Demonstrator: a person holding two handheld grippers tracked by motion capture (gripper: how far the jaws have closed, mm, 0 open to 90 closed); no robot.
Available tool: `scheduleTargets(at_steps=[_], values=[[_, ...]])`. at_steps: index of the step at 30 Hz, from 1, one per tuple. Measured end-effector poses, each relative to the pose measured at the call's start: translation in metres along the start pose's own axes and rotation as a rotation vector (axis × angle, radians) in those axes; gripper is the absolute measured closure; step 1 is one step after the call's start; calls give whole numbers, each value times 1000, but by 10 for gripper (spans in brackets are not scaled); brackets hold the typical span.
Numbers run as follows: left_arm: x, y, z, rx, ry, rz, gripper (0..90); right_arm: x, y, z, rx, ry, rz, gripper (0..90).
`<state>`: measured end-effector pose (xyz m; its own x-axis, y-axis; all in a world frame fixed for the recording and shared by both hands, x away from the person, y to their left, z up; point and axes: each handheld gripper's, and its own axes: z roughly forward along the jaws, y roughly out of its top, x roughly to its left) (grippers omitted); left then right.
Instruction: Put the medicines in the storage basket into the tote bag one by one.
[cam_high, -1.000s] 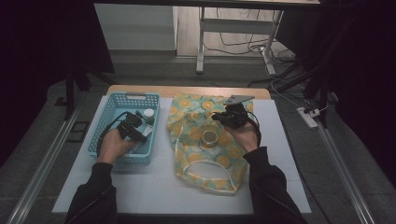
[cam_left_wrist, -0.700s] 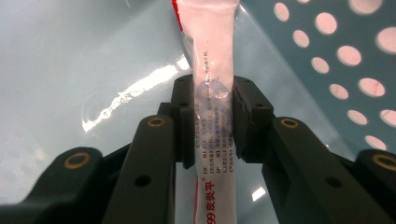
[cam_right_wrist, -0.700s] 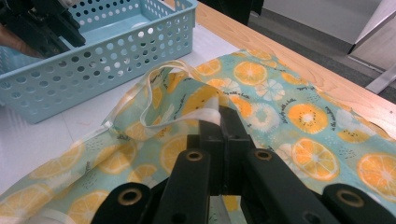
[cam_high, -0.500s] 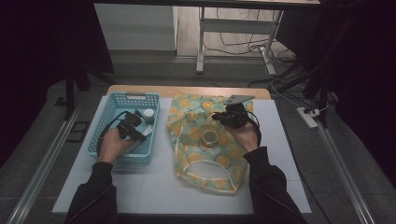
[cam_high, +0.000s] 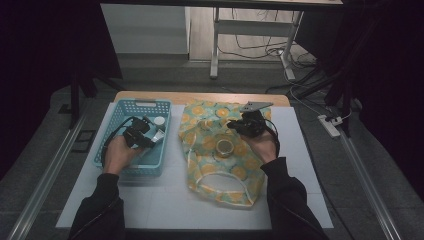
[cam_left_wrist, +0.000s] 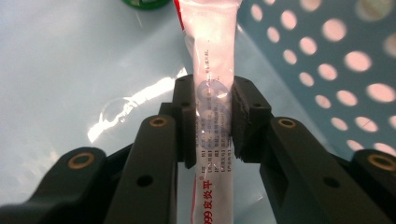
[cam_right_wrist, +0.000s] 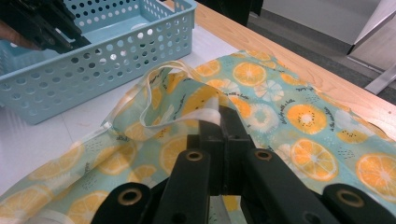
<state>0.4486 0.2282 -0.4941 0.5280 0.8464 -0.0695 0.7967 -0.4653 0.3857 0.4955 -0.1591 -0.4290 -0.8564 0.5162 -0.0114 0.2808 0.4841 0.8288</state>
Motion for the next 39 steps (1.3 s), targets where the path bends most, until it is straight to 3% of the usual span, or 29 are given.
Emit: scheduleTargets(at_steps=[7,15,23,32,39], values=[[-1,-1,-11,-62,13,28,728,0,0,-1,-5,1,3,899],[3,-8,-23,-114,-4,7,728,0,0,-1,-6,-1,4,898],[1,-14,-45,-203,-44,0,729,0,0,-1,-8,-2,4,899],[-19,-8,-66,-270,-78,42,728,-1,0,-2,-16,-6,5,899],[-37,0,-73,-300,-138,64,728,-1,1,-4,-25,-9,5,899]])
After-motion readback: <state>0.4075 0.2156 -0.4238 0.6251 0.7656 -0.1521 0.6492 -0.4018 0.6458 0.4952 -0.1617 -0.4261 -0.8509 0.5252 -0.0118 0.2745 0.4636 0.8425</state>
